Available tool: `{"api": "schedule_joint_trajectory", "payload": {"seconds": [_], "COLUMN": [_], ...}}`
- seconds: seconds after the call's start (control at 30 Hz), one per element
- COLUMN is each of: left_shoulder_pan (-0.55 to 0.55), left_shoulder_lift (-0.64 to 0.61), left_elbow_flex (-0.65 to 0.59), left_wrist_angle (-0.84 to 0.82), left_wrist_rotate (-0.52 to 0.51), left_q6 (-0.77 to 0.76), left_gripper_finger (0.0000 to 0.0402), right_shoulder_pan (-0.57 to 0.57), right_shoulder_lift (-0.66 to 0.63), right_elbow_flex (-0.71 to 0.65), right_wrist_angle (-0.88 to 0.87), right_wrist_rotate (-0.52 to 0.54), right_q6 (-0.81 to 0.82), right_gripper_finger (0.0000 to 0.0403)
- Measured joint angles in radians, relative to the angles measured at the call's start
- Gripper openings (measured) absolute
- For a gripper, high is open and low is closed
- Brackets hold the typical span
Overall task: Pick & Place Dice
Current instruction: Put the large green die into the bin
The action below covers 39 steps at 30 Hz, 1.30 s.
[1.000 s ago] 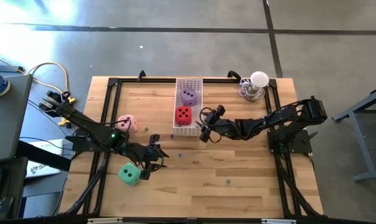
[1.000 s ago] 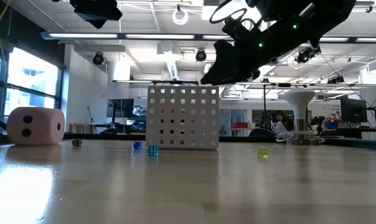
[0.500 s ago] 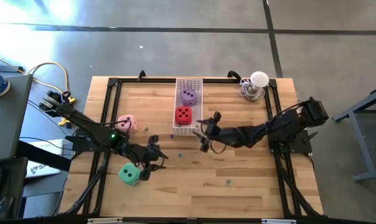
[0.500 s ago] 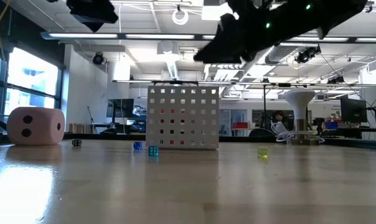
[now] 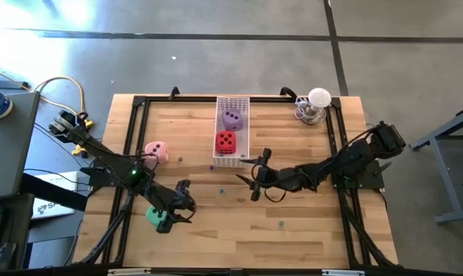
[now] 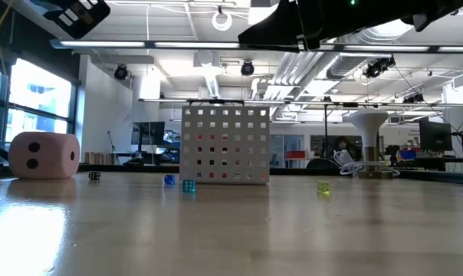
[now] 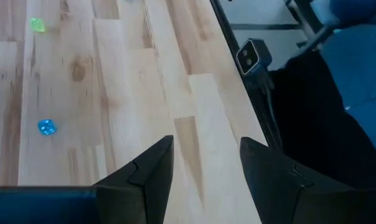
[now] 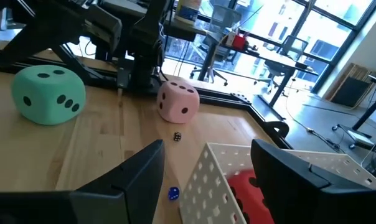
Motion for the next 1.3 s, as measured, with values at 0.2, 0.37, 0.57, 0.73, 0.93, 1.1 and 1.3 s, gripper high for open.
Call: {"api": "schedule_joint_trajectory", "payload": {"seconds": [0.2,0.37,0.57,0.73,0.93,1.1,1.3], "left_shoulder_pan": [0.006,0.007,0.005,0.005,0.005,0.005,0.005], "left_shoulder_lift": [0.000,0.005,0.027,0.058,0.078,0.078,0.078], "left_elbow_flex": [0.000,0.000,0.000,0.000,0.000,0.000,0.000], "left_wrist_angle": [-0.001,-0.022,-0.028,-0.027,-0.026,-0.024,-0.025], "left_wrist_rotate": [-0.037,-0.047,-0.112,-0.132,-0.133,-0.133,-0.133], "left_q6": [-0.019,0.046,0.058,0.119,0.120,0.120,0.145], "left_gripper_finger": [0.0180,0.0198,0.0273,0.0352,0.0393,0.0391,0.0391], "right_shoulder_pan": [0.000,0.000,0.000,0.000,0.000,0.000,0.000], "right_shoulder_lift": [0.000,0.000,0.000,0.000,0.000,0.000,0.000], "right_elbow_flex": [0.000,0.000,0.000,0.000,0.000,0.000,0.000], "right_wrist_angle": [-0.002,-0.010,-0.050,-0.054,-0.054,-0.054,-0.054], "right_wrist_rotate": [0.000,-0.002,-0.002,-0.002,-0.003,-0.003,-0.003], "right_q6": [0.000,0.001,0.009,0.010,0.012,0.015,0.035], "right_gripper_finger": [0.0231,0.0231,0.0231,0.0231,0.0231,0.0231,0.0231]}}
